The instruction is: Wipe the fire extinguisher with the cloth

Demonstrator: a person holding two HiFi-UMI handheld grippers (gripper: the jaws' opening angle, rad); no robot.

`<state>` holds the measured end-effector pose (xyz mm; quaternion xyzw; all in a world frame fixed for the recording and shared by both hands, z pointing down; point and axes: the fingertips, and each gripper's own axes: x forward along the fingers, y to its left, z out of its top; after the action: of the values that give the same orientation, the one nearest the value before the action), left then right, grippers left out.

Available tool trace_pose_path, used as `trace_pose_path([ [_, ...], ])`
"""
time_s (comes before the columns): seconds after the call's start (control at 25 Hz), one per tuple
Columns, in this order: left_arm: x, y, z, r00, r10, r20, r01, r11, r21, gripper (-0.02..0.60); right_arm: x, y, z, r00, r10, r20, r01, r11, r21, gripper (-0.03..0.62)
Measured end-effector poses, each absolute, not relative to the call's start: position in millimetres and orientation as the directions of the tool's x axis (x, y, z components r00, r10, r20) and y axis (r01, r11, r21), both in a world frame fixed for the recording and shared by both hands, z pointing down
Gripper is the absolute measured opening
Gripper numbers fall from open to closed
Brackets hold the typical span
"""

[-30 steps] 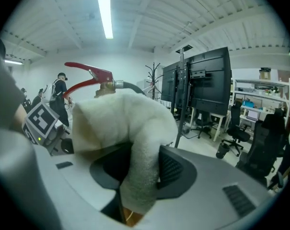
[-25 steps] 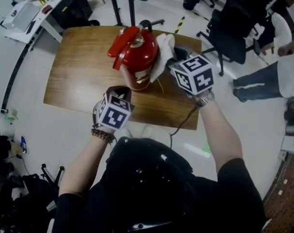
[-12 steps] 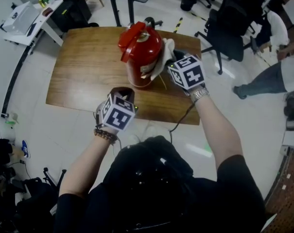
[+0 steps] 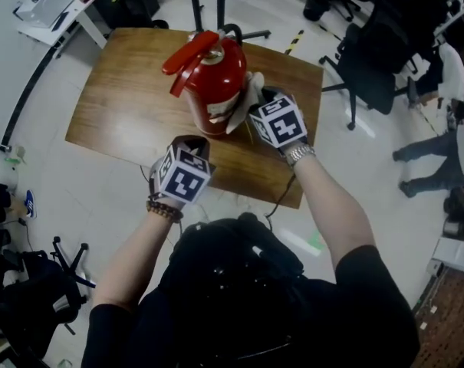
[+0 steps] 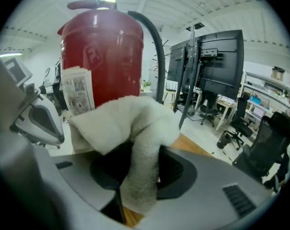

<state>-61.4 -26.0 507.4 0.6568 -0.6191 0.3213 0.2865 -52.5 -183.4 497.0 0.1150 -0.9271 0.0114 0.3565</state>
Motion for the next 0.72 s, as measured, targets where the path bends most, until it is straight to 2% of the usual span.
trace_pose_path([
  [0.24,-46.2,-38.9,514.8,-0.025,-0.612,0.790,-1.000,0.016,-0.019,0.000,-58.1,-183.3,527.7,-0.714,-0.132,0.688,-0.127,0.990,0.059,0.158],
  [0.72,-41.1,-46.3,513.9,-0.110,-0.584,0.804,-0.991,0.123,-0.046,0.000,-59.7,-175.0,581.4,-0.685,-0.048,0.727,-0.043,0.999,0.025,0.160],
])
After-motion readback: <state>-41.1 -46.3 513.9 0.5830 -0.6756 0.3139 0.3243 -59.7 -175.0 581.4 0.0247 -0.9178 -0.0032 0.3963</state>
